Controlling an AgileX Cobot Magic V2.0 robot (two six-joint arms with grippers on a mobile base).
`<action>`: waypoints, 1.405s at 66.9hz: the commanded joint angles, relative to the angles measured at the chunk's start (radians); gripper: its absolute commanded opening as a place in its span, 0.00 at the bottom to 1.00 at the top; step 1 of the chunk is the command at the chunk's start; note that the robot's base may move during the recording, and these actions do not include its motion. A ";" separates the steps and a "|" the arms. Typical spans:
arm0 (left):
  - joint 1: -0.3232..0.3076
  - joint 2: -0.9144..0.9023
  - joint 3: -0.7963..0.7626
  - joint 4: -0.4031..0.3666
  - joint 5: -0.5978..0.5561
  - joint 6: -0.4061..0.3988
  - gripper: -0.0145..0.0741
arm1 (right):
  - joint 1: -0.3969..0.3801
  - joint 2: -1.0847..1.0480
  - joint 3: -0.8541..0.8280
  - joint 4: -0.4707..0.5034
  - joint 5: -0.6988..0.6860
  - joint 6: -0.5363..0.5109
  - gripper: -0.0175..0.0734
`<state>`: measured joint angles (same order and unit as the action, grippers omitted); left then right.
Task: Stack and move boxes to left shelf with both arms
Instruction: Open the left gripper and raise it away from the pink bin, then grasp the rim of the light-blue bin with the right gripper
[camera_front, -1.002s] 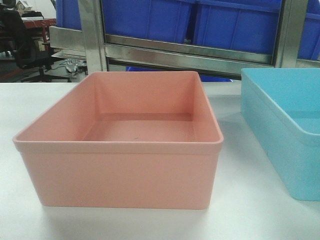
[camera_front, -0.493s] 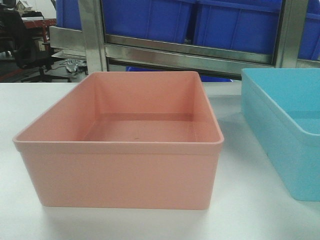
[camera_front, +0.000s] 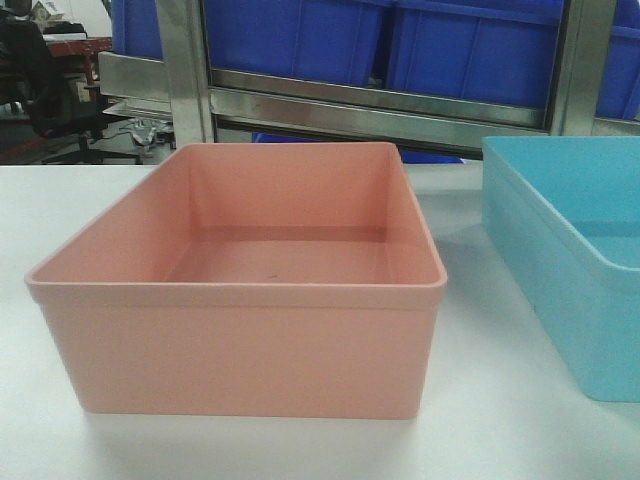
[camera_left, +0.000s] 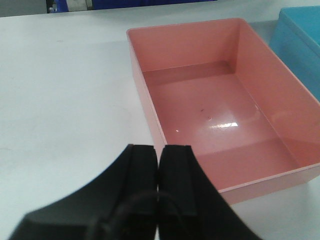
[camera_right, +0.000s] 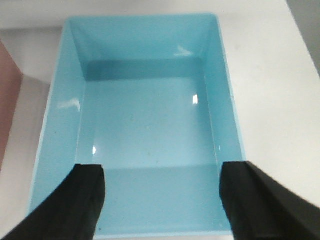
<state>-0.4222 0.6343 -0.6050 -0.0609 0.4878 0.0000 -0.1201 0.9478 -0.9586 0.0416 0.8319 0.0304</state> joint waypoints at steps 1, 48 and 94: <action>-0.005 -0.003 -0.029 0.001 -0.084 0.000 0.15 | -0.027 0.088 -0.138 -0.004 0.095 -0.013 0.83; -0.005 -0.003 -0.029 0.008 -0.078 0.000 0.15 | -0.210 0.743 -0.400 -0.004 -0.049 -0.322 0.83; -0.005 -0.003 -0.029 0.008 -0.076 0.000 0.15 | -0.210 0.906 -0.400 -0.004 -0.102 -0.348 0.25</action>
<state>-0.4222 0.6343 -0.6033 -0.0516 0.4862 0.0000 -0.3243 1.9104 -1.3266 0.0552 0.7507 -0.3041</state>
